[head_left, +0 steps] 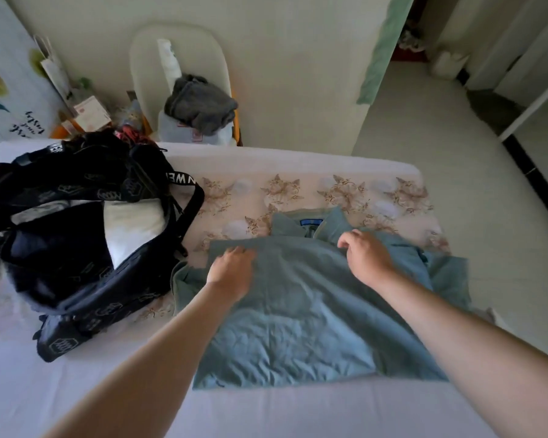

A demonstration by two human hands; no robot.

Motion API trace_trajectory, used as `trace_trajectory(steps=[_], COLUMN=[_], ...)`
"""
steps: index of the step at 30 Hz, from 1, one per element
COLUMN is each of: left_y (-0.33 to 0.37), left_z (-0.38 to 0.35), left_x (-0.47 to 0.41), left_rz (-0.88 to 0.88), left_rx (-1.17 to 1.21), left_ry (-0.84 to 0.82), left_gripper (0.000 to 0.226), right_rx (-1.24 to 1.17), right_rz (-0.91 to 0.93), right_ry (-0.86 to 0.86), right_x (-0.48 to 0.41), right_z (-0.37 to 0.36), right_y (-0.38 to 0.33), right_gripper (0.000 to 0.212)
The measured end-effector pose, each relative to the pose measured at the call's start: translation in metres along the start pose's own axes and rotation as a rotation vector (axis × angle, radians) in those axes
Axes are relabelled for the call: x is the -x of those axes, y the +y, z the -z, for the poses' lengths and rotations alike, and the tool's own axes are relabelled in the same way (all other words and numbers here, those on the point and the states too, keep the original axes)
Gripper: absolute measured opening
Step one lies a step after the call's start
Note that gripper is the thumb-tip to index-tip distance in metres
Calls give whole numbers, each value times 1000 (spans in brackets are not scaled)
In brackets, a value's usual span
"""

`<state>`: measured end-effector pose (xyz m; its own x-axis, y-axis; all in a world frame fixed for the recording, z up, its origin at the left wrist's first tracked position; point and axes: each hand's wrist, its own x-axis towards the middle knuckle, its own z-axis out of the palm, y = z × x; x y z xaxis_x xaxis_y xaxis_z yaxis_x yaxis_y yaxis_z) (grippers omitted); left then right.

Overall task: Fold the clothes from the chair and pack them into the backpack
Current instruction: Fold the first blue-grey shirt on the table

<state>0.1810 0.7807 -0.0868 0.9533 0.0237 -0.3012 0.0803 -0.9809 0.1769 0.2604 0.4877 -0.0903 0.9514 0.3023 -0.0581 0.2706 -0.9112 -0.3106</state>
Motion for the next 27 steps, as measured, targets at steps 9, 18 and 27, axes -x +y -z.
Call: trace_trajectory(steps=[9, 18, 27], left_y=[-12, -23, -33], left_z=[-13, 3, 29], left_x=[-74, -75, -113], left_rz=[-36, -74, 63], left_rx=[-207, -16, 5], left_ry=[-53, 12, 376], left_gripper=[46, 13, 18], right_rx=[392, 177, 435], right_rz=[-28, -46, -202], right_ry=[-343, -79, 248], right_x=[-17, -25, -77], right_z=[0, 4, 19], right_y=[48, 69, 60], right_gripper=[52, 11, 34])
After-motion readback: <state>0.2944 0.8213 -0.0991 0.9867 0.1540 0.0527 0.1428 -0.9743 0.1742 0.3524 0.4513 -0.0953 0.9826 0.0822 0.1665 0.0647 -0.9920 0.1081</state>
